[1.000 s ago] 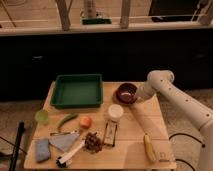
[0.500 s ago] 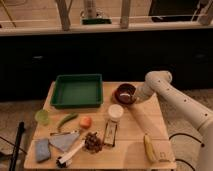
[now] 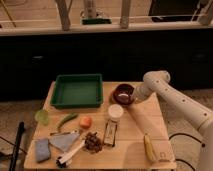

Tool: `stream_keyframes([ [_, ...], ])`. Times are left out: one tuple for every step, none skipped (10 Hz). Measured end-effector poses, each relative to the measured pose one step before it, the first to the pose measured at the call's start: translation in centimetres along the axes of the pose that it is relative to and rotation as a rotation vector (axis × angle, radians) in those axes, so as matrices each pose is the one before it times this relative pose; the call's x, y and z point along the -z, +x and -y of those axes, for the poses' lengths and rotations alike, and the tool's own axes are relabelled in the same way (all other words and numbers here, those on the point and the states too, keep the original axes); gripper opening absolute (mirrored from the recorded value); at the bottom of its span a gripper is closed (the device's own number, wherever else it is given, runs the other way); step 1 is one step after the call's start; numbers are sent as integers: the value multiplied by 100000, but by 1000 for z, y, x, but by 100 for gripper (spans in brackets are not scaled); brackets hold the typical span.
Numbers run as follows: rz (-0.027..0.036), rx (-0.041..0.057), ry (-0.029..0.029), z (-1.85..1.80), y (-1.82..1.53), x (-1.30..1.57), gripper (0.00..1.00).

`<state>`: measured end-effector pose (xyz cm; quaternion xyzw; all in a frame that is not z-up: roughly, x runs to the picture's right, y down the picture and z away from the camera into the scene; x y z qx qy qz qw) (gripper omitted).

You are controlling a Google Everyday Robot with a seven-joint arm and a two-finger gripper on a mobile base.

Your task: Stack bowls into tray

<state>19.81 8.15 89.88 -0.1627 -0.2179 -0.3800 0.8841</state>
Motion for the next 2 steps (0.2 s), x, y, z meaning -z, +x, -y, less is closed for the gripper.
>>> stream_keyframes([
  [164,293,-268,30,-142,-99,31],
  [123,146,-149,6,-93,-66,39],
])
